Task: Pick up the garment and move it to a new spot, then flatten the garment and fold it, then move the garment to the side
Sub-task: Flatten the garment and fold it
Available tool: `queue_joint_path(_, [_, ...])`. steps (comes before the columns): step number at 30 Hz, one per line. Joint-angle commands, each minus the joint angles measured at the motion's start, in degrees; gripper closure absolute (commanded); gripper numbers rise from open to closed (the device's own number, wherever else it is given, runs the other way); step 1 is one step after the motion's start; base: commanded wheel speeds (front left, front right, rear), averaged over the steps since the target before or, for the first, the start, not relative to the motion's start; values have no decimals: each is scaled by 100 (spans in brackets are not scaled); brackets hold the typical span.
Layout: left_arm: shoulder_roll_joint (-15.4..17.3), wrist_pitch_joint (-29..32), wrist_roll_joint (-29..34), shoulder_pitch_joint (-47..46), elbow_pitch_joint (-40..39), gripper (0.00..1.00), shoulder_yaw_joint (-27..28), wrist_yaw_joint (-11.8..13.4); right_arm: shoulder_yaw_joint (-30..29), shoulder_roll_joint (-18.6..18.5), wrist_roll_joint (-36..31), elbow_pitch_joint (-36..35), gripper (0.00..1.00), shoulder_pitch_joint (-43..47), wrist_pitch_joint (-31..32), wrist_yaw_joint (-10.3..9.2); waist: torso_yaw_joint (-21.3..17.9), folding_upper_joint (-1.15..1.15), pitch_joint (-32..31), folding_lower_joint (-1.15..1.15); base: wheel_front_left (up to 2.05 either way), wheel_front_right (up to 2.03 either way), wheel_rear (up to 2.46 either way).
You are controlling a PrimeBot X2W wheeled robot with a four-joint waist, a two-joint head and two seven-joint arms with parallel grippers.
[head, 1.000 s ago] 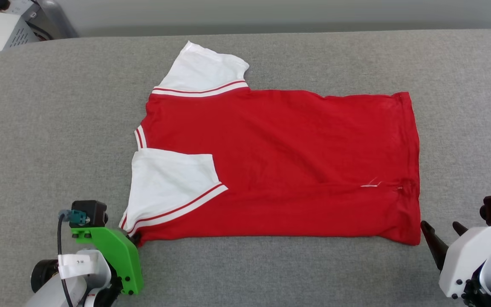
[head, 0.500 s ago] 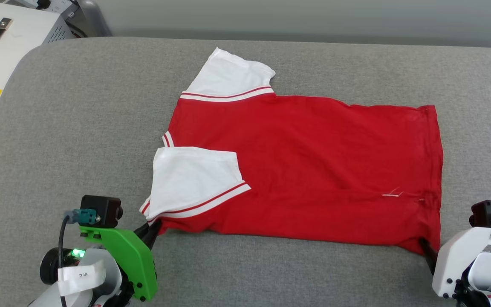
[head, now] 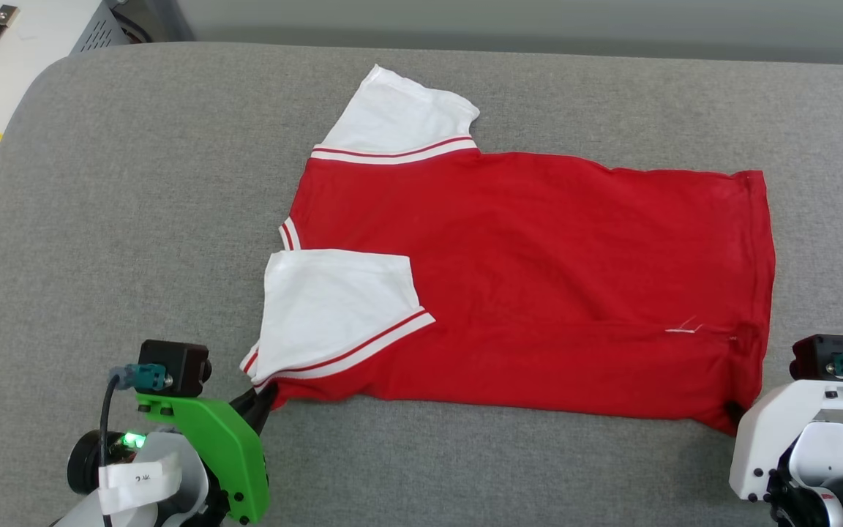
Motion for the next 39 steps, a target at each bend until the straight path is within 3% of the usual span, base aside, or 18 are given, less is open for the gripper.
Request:
queue_joint_path(1, [25,21,52,17,48,100,12,1,66,70,10,211,100,7,22,1,-11,0,-17,0,0,0,0])
queue_joint_path(10, [30,102,-48,178,306,100,-92,-63,-132,-189,48,155,100,-65,-28,1,-99,0,-411,0,0,0,0])
queue_joint_path(23, [79,434,-212,648,359,100,-446,-118,-391,-874,459,-717,100,713,987,1,-95,0,-1033,0,0,0,0])
queue_joint_path(28, [2,508,-253,801,412,100,-617,-163,-565,-859,563,-916,100,1103,1165,1,-80,0,-1124,0,0,0,0])
queue_joint_path(36, [-300,387,-308,806,903,100,-791,-426,-584,-620,513,-636,100,1253,834,1,-113,0,-1201,0,0,0,0])
queue_joint_path(37, [-327,344,-290,788,955,65,-792,-441,-569,-617,497,-605,100,1235,754,1,-114,0,-1206,0,0,0,0])
queue_joint_path(38, [-359,295,-272,769,1012,0,-797,-468,-549,-606,495,-559,0,1213,661,1,-116,0,-1216,0,0,0,0])
queue_joint_path(39, [-385,250,-259,753,1055,0,-792,-478,-521,-601,505,-531,0,1194,590,1,-116,0,-1226,0,0,0,0])
